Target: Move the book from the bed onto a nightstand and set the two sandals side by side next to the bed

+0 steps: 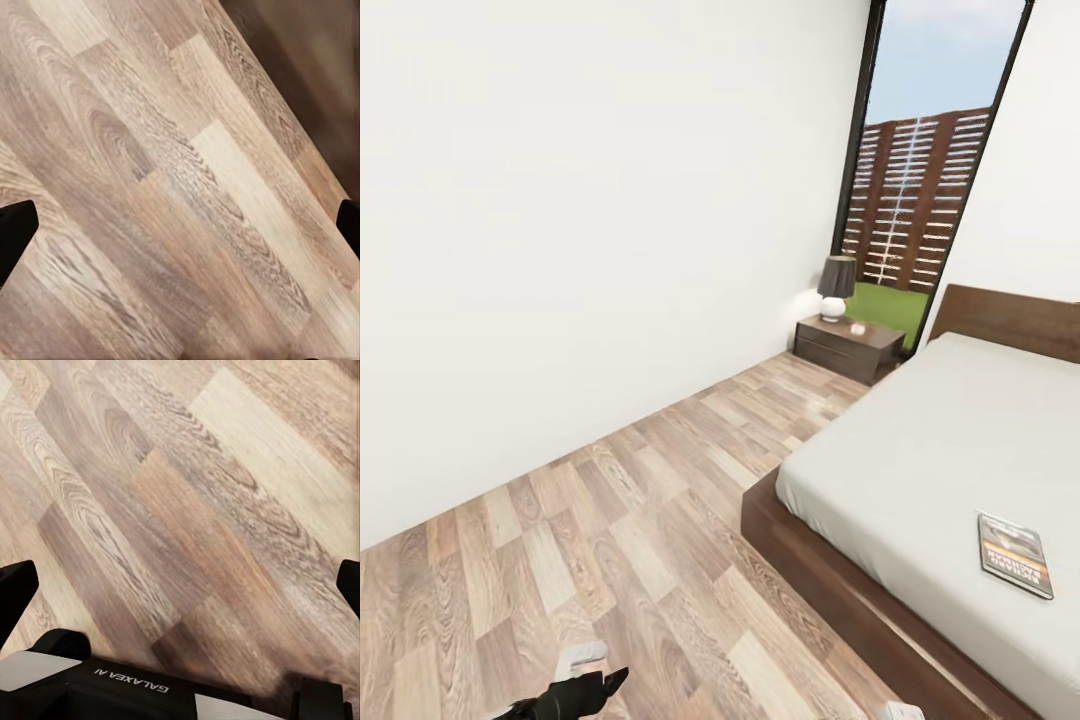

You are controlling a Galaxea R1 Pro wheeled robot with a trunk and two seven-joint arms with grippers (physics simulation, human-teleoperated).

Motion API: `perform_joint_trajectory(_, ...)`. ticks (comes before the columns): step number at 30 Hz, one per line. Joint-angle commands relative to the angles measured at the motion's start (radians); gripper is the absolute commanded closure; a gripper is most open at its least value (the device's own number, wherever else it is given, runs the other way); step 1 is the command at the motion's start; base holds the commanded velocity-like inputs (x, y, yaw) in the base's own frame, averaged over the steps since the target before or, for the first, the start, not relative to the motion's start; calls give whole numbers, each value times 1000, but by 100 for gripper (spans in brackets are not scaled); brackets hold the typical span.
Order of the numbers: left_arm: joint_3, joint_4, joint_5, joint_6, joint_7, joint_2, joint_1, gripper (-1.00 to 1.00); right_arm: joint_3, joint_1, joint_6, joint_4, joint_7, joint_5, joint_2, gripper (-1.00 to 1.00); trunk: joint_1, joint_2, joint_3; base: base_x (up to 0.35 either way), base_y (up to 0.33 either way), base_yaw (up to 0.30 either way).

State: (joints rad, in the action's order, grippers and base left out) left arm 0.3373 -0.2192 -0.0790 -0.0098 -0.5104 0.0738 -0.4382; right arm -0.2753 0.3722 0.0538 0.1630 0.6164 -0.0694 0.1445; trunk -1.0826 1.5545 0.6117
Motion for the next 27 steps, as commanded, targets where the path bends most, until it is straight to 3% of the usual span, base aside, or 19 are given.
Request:
perform_joint_trajectory(1,8,0,-8,-1,-5,0,0,-100,-9,1,6,1,5,-7,0,-100,0,0,1,6,4,-199)
perform_joint_trajectory(27,8,0,-8,-1,-5,0,0,-100,-9,1,6,1,5,-7,0,-100,0,0,1,0,0,-199)
